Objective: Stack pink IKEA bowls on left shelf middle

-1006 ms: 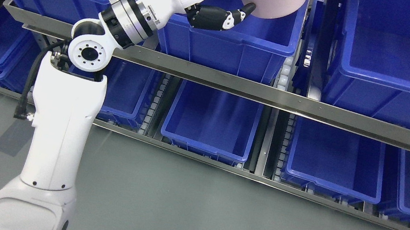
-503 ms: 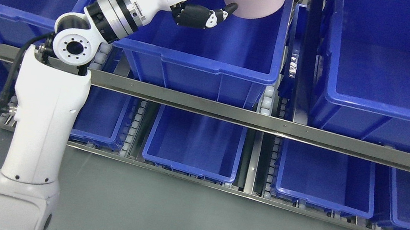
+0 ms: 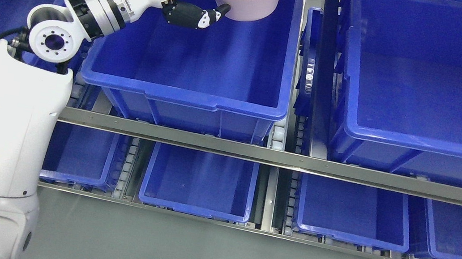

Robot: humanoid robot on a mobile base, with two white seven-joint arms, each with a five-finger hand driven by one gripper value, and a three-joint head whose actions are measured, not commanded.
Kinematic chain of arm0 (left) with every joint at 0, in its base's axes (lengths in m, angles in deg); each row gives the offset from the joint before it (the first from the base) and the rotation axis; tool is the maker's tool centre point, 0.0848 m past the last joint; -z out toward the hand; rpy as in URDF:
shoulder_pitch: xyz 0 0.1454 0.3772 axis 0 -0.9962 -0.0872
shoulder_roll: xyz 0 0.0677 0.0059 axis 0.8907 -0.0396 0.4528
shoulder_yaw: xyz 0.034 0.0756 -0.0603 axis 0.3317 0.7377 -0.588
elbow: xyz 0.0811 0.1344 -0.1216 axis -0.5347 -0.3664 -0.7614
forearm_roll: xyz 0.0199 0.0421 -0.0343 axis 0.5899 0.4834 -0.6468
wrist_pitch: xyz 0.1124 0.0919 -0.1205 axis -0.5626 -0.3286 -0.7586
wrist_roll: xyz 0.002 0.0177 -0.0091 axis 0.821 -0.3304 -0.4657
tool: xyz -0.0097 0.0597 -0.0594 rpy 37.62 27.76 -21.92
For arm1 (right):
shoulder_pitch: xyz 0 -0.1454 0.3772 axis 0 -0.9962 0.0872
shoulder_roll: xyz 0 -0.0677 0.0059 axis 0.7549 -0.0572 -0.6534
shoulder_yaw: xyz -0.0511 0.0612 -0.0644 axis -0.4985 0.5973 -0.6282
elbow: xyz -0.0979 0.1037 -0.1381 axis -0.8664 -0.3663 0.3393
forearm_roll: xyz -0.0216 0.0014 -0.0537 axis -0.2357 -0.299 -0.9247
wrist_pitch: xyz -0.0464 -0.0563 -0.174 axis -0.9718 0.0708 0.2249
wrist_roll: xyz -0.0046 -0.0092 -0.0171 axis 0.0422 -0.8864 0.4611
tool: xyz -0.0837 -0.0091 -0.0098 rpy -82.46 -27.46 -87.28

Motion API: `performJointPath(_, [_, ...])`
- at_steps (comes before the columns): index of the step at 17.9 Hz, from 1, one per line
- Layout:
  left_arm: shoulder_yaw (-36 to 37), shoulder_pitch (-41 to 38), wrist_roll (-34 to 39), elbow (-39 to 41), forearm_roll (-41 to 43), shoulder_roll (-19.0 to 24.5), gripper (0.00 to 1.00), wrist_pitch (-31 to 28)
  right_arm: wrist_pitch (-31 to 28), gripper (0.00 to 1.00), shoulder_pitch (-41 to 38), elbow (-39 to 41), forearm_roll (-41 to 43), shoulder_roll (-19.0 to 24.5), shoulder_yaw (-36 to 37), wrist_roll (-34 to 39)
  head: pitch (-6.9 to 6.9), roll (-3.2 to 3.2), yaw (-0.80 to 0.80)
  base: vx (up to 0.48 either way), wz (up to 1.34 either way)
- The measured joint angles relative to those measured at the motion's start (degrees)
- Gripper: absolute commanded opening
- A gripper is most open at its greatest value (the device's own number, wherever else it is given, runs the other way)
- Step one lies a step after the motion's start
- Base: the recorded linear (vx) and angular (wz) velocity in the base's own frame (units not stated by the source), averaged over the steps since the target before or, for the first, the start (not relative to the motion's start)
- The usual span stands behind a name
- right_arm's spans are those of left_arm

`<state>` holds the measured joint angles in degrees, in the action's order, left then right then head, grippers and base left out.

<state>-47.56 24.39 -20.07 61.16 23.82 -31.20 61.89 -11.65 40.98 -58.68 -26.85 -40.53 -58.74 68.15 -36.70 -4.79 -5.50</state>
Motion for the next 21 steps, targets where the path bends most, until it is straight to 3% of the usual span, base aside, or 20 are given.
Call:
performJointPath(5, [0.71, 1.08, -0.47, -4.41, 1.52, 2.05, 0.05, -0.03, -0.03, 1.00, 0.00, 0.00, 0.01, 0.00, 0.00, 0.00, 0.00, 0.00, 0.00, 0.074, -0.08])
performJointPath(10, [1.89, 1.57, -0.49, -8.27, 2.59, 2.83, 0.13, -0.03, -0.13, 1.00, 0.01, 0.00, 0.02, 0.00, 0.00, 0.00, 0.00, 0.00, 0.00, 0.026, -0.02])
performJointPath(11, [2.06, 1.51, -0.49, -8.70, 2.66, 2.80, 0.19, -0.08, -0.16, 1.00, 0.00, 0.00, 0.02, 0.00, 0.00, 0.00, 0.00, 0.00, 0.00, 0.000, 0.00])
performJointPath(13, [2.31, 1.25, -0.50, -9.38, 2.78, 2.62, 0.45, -0.23, -0.18, 1.00, 0.00, 0.00, 0.02, 0.00, 0.00, 0.00, 0.00, 0.00, 0.00, 0.000, 0.00])
performJointPath(14, [2.37, 1.16, -0.50, -9.61, 2.82, 2.53, 0.53, -0.26, -0.18, 1.00, 0.00, 0.00, 0.02, 0.00, 0.00, 0.00, 0.00, 0.00, 0.00, 0.000, 0.00])
performJointPath(20, [2.66, 0.85, -0.18, -10.27, 2.95, 2.08, 0.91, 0.09, -0.19, 1.00, 0.00, 0.00, 0.02, 0.00, 0.00, 0.00, 0.00, 0.00, 0.00, 0.000, 0.00])
performJointPath(21, [2.66, 0.85, 0.11, -10.27, 2.95, 1.95, 0.93, 0.11, -0.19, 1.00, 0.00, 0.00, 0.02, 0.00, 0.00, 0.00, 0.00, 0.00, 0.00, 0.000, 0.00])
